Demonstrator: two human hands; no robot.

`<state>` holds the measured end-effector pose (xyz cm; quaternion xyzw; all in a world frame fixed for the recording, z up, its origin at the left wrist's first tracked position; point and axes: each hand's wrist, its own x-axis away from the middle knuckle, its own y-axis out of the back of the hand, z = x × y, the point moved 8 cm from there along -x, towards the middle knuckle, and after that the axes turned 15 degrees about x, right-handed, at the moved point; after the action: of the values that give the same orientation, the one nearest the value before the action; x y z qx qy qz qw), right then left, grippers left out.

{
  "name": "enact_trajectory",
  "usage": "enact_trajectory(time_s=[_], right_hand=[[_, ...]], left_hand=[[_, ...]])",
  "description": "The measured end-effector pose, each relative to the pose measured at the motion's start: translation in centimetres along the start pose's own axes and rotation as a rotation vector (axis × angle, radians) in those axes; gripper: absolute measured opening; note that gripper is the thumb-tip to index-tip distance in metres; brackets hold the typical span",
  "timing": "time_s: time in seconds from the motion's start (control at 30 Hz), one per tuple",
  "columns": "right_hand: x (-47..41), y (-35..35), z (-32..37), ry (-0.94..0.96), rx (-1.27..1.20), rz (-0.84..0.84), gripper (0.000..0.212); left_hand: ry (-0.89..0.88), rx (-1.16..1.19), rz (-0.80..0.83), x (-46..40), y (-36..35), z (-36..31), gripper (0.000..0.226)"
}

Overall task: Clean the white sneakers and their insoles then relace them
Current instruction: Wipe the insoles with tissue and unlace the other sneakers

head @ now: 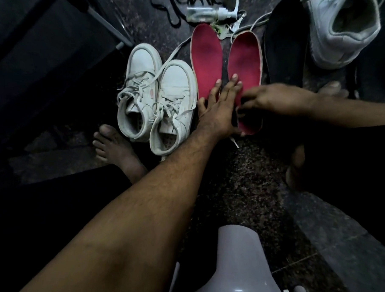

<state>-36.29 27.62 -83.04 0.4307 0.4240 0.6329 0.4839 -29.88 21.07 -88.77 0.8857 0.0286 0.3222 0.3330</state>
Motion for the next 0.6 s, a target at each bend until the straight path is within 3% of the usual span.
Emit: enact_trajectory(time_s=[0.07, 0.13, 0.2, 0.23, 0.37, 0.4, 0.5, 0.53, 0.6], right_hand=[[0.6, 0.5, -2.8, -0.179, -0.006, -0.078, 0.029], [0.7, 0.1, -0.2, -0.021, 0.015, -0.063, 0.027], [1.4, -1.8, 3.5, 0.199, 0.002, 0.071, 0.024], [1.6, -1.9, 3.3, 0.193, -0.001, 0.105, 0.02], [1.3, -0.3, -4.2, -0.24, -0.101, -0.031, 0.018], [1.0, -0.2, -3.6, -0.199, -0.079, -0.018, 0.018], [0.8, -2.2, 1.6, 0.18, 0.009, 0.164, 0.012], [1.0, -2.1, 1.8, 0.212, 0.045, 0.188, 0.012], [1.0, -1.0, -1.6, 0.002, -0.032, 0.158, 0.036]], left_hand=[[-0.006, -0.001, 0.005, 0.0, 0.2, 0.0, 0.132], [-0.01, 0.003, 0.009, 0.1, 0.2, 0.0, 0.131], [-0.019, 0.001, 0.006, 0.2, 0.0, 0.0, 0.129], [-0.022, -0.001, 0.005, 0.2, 0.0, -0.1, 0.129], [-0.002, -0.009, 0.013, -0.1, 0.4, -0.3, 0.133], [0.003, -0.022, 0.016, -0.1, 0.6, -0.4, 0.133], [-0.002, -0.055, 0.014, -0.2, 0.4, -0.8, 0.13], [0.001, -0.057, 0.013, -0.1, 0.4, -0.9, 0.13], [0.006, -0.061, 0.009, -0.3, 0.5, -0.9, 0.132]])
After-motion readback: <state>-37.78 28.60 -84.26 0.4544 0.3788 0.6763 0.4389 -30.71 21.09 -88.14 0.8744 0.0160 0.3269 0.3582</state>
